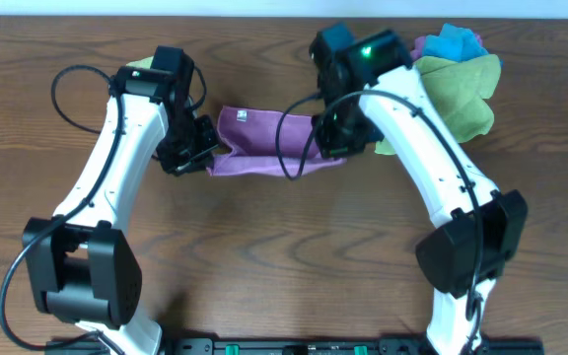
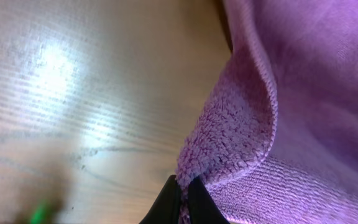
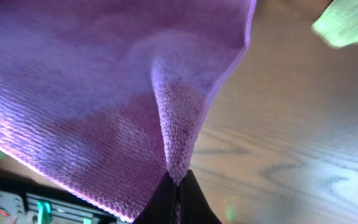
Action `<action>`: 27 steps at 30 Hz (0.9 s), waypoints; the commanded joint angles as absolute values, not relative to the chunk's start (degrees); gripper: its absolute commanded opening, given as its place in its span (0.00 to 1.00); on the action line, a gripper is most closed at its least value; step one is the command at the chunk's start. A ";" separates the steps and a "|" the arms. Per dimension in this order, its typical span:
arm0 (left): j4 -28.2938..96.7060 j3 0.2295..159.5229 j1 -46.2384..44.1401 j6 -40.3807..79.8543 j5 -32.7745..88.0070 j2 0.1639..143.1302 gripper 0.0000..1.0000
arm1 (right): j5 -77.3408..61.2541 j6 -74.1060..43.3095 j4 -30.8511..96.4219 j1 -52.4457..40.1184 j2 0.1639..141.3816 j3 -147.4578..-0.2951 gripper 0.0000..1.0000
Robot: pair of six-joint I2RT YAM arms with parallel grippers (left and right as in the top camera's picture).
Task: Fold the cloth
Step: 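Lower the stretched purple cloth flat onto the table center with both grippers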
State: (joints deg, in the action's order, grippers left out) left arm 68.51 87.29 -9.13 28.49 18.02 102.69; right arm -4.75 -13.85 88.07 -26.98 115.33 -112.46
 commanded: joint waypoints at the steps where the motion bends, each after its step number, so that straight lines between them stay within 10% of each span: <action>1: 68.69 82.61 -9.08 28.97 18.31 99.24 0.06 | -6.46 -14.96 83.29 -27.03 107.31 -103.46 0.01; 27: 59.02 59.53 -10.63 24.21 15.29 95.44 0.06 | -6.46 -24.47 54.37 -28.21 100.38 -66.70 0.01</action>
State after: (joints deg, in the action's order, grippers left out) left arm 59.09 60.34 -10.72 26.41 19.73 96.03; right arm -8.67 -22.50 54.52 -27.94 100.64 -67.44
